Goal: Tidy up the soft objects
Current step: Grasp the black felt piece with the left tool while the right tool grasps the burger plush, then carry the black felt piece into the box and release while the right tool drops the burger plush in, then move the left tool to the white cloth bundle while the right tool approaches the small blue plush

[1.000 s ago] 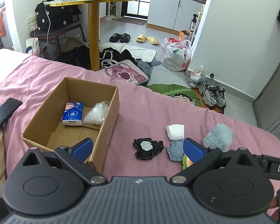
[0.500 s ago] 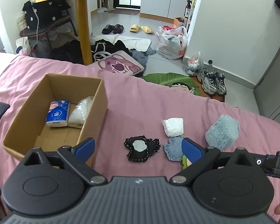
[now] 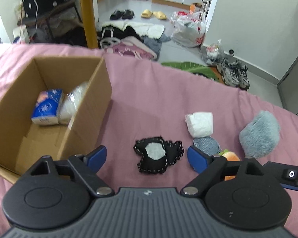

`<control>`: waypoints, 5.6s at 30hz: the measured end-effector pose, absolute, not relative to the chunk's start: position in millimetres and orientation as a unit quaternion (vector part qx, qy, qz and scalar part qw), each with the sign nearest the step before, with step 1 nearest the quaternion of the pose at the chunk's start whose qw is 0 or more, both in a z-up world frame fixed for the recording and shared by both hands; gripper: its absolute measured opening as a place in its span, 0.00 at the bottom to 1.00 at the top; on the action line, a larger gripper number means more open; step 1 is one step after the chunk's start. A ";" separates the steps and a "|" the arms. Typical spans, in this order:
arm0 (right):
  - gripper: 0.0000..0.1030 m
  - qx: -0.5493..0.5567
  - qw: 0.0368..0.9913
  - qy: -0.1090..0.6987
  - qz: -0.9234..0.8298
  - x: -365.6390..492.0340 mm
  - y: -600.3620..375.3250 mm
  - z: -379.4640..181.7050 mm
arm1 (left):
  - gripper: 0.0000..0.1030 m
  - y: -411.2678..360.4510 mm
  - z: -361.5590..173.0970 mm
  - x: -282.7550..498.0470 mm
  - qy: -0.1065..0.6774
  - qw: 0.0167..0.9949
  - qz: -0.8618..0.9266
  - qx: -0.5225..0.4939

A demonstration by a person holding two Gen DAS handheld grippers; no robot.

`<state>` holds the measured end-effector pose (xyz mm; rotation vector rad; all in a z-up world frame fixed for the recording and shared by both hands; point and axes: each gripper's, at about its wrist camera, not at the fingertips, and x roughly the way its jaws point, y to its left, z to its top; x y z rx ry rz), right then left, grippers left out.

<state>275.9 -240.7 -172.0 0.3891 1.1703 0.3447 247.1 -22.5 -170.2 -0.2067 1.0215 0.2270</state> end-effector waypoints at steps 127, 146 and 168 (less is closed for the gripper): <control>0.38 0.132 0.827 0.443 0.321 251.7 -51.4 -100.1 | 0.71 182.2 -121.3 178.6 0.359 0.858 0.222 -0.293; 0.75 0.093 0.847 0.440 0.283 252.5 -98.6 -77.6 | 0.90 156.1 -105.2 178.5 0.360 0.879 0.201 -0.239; 0.93 0.098 0.861 0.436 0.242 267.2 -204.9 -84.0 | 1.00 69.9 -74.2 187.9 0.352 0.914 0.140 -0.146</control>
